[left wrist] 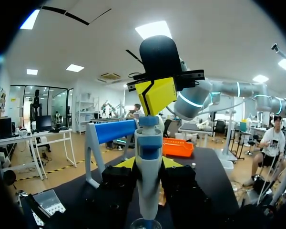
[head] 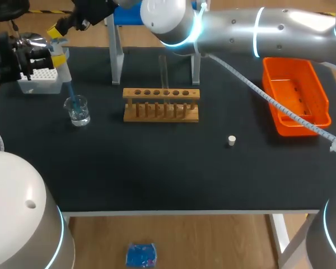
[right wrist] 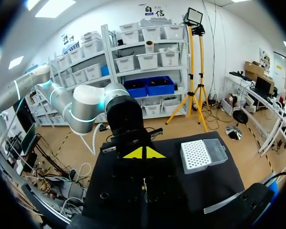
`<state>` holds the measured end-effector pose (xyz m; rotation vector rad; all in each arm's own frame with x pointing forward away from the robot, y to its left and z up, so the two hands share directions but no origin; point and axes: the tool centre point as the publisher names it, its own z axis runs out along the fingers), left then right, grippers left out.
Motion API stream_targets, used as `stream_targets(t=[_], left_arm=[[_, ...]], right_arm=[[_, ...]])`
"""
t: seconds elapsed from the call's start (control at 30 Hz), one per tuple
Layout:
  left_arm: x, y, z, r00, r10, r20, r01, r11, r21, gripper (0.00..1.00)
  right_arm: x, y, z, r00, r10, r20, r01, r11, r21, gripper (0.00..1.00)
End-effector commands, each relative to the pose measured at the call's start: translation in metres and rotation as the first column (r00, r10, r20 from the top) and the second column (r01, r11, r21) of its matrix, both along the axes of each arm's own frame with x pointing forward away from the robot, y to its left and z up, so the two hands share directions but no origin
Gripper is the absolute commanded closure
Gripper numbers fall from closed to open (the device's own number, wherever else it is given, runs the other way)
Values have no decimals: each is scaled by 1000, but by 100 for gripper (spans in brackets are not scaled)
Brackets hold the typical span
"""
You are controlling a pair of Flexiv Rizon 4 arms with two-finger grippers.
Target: Invert the test tube, pick up the pipette, mount the tip to pipette, aspirate from beaker and dispense into the tube, eject the tip, return the pipette, and cap with the stopper.
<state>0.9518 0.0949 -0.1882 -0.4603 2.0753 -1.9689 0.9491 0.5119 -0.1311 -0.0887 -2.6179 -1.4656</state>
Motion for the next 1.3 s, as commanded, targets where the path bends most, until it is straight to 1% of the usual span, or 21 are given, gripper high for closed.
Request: stream_targets(t=[0.03,0.23,0.47,0.67,0.93,0.97,1.0,1.03,1.07,1.2,1.3], left_arm=[[0,-1,4,1000,4,3,-4,1000,0,100],[0,-1,4,1000,4,3,-4,1000,0,100],[0,-1,4,1000,4,3,-4,1000,0,100],[0,-1,4,1000,4,3,-4,1000,0,100],[0,-1,4,1000,4,3,-4,1000,0,100],[0,-1,4,1000,4,3,-4,1000,0,100],[0,-1,4,1000,4,3,-4,1000,0,100],[0,-1,4,1000,4,3,-4,1000,0,100],[0,-1,4,1000,4,3,-4,1000,0,100],[0,-1,4,1000,4,3,-4,1000,0,100],[0,-1,4,1000,4,3,-4,1000,0,100]], right_arm=[[0,-1,-8,1000,2,-6,-2,1000,-3,100],[-2,-2,-13,1000,2,-15,-2,1000,-10,100],[-3,-3,-11,1000,0,-15,-1,1000,-10,100],[-2,-5,-1,1000,-6,5,6,1000,5,100],[-1,-8,20,999,-10,43,9,1000,27,100],[-1,-9,22,999,-11,48,9,1000,27,93],[-1,-9,25,998,-13,55,11,1000,26,62],[-1,-10,28,998,-14,64,12,1000,27,26],[-1,-10,30,997,-16,73,14,1000,25,0],[0,-15,41,995,-24,101,22,999,23,0],[0,-23,51,989,-20,144,17,1000,18,0]])
